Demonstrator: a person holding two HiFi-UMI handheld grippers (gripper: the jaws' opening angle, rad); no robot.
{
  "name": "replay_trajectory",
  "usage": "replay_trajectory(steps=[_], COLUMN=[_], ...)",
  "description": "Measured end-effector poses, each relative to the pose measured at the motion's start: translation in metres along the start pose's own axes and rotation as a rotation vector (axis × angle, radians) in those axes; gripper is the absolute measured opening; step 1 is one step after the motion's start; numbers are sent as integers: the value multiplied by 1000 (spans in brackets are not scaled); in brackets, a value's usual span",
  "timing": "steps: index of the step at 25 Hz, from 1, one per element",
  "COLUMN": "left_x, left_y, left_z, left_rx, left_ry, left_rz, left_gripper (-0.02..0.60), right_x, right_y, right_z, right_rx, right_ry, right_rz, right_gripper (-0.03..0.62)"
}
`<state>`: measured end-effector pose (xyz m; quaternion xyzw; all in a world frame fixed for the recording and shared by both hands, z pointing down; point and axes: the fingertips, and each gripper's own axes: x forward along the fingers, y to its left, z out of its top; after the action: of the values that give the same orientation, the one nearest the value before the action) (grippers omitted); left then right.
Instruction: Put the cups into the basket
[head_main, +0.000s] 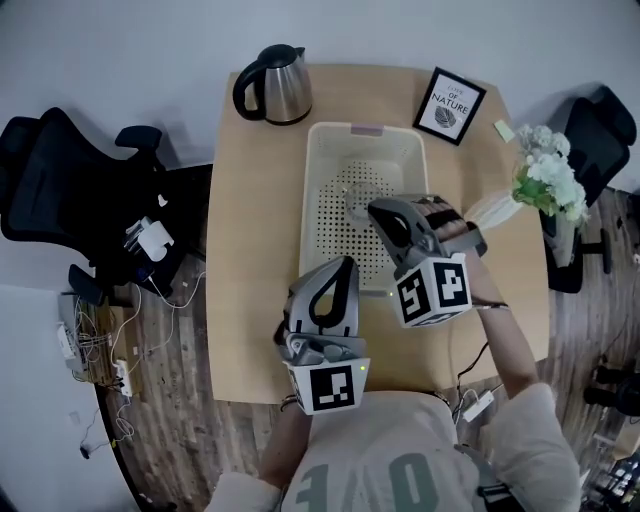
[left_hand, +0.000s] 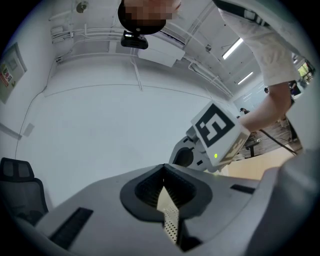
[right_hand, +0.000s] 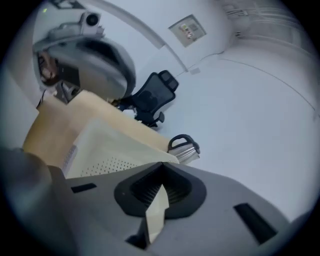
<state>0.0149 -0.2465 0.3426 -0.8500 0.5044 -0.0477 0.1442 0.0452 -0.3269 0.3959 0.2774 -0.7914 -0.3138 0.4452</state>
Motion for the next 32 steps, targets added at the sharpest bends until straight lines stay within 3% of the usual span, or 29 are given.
replay_trajectory(steps=[3,7,10,12,18,32], left_x=[-5,-13,-20,-24,-33,-38], left_y=[5,7,6,4,-8,-25], left_z=[10,23,32,39,57,68], left_rx=[23,7,-7,-7,15,39], left_ry=[15,-4,-13,-21,-49,-64], left_rz=[2,12,16,15,2,-16], left_gripper=[8,8,8,8,8,8], right_x=[-37,-95,-136,-156,-180,-187], right_y=[-19,-49,-59,-56,-20,25], right_z=[19,37,47,49,34,34], right_rx=[216,391,621,720,968,922], right_ry=[-86,-206,-330,-381,-419,-385], right_rz=[-92,-283,-422,-498,-488,-407], right_gripper=[-2,-2,-2,-2,-2,-2])
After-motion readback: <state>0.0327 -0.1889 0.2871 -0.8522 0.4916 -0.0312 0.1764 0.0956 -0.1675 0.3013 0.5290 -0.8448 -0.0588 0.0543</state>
